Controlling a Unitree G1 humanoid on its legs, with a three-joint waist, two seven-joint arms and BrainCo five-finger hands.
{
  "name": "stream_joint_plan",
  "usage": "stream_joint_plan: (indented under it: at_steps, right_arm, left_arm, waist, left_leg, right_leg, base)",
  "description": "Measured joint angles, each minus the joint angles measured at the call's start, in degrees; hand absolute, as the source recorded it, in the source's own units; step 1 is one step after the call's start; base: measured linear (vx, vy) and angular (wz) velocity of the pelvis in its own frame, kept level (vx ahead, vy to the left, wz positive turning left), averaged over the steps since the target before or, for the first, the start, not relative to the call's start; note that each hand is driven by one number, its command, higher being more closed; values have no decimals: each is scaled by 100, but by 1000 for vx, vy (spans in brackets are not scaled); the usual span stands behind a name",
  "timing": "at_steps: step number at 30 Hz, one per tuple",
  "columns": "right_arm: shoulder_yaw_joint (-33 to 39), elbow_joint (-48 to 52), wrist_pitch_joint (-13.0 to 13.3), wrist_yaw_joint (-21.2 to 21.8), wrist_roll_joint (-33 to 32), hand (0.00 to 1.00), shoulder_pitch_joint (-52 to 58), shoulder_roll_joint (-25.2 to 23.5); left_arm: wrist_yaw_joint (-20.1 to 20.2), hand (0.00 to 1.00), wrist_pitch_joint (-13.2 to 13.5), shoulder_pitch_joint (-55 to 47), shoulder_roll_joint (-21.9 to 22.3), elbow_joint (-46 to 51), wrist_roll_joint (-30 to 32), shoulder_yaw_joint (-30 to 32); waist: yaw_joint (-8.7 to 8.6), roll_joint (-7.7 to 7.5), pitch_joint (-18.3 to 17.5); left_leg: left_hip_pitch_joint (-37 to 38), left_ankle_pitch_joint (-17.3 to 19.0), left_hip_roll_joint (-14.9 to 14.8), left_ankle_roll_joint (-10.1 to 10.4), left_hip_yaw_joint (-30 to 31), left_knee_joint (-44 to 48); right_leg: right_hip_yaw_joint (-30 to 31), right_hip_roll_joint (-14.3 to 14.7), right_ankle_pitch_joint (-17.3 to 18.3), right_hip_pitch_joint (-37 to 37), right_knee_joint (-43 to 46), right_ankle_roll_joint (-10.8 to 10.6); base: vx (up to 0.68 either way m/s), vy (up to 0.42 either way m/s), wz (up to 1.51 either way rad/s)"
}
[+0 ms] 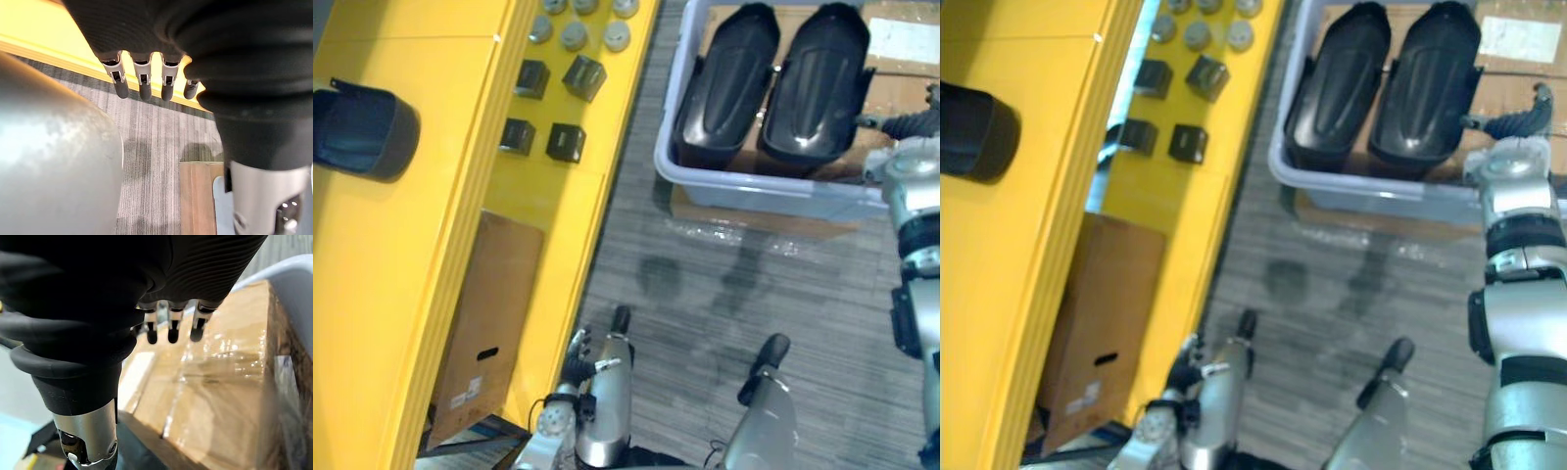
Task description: Walk over and take plastic housings, then place them on the shelf
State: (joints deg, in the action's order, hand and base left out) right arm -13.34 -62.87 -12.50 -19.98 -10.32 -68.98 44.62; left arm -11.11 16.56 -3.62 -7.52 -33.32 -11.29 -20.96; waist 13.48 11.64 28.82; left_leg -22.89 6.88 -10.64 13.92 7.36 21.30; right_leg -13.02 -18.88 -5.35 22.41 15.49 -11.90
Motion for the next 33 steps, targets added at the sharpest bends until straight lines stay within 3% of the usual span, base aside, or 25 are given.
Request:
stream_joint_plan:
  at_steps: [3,4,11,15,20,23,24,30,33]
  right_arm:
    - [-46,-93,-140,4,11,0,-7,0]
    - [-54,-125,-203,7,13,100,-7,0]
    - [-244,-293,-431,403,720,100,-10,222]
    - [-485,-374,-553,626,1270,100,-22,407]
    - [-770,-554,-695,789,1822,100,-126,474]
    - [-980,-552,-845,853,2288,100,-213,498]
    - [-1161,-554,-1092,853,2825,100,-281,509]
    - [-1216,-571,-1086,670,2944,100,-386,515]
    - [-1205,-653,-840,0,2936,100,-396,528]
  left_arm:
    - [0,0,50,97,7,-119,-19,-29]
    - [-1,0,61,145,9,-164,-23,-48]
    - [-9,0,76,163,15,-214,-248,-89]
    - [-14,0,75,255,32,-378,-436,-291]
    - [-18,0,79,254,47,-384,-436,-376]
    - [-83,0,82,254,48,-374,-451,-413]
    - [-125,0,223,252,63,-322,-471,-430]
    - [-125,0,238,88,116,198,-947,-452]
    - [-296,0,277,-21,259,1173,-1130,-454]
  waist:
    - [28,13,-9]
    - [45,18,-12]
    - [112,62,-41]
    - [182,208,-143]
    - [216,286,-199]
    - [248,298,-208]
    - [328,298,-208]
    - [343,295,-206]
    - [314,293,-205]
  left_leg:
    - [-76,-16,9,0,5,0]
    - [-104,-17,9,1,4,1]
    - [-162,-17,26,1,28,7]
    - [-265,-29,85,-4,95,18]
    - [-329,-42,116,-12,143,16]
    - [-320,-42,139,-12,145,18]
    - [-318,-49,143,-14,157,17]
    - [-259,-110,144,-7,193,-91]
    - [-71,-268,141,18,272,-366]
  right_leg:
    - [-3,-11,0,79,12,0]
    - [-2,-13,0,120,24,0]
    - [-90,-53,33,172,85,45]
    - [-148,-103,44,226,107,41]
    - [-251,-151,47,252,125,45]
    - [-267,-187,72,258,176,50]
    - [-294,-201,83,254,192,57]
    - [-447,-244,108,200,217,100]
    - [-655,-283,136,40,223,130]
  base:
    - [0,0,0]
    - [0,0,0]
    - [-5,2,3]
    - [-7,8,8]
    - [1,9,5]
    - [-13,6,1]
    - [-39,14,4]
    - [-10,-1,5]
    - [8,-31,15]
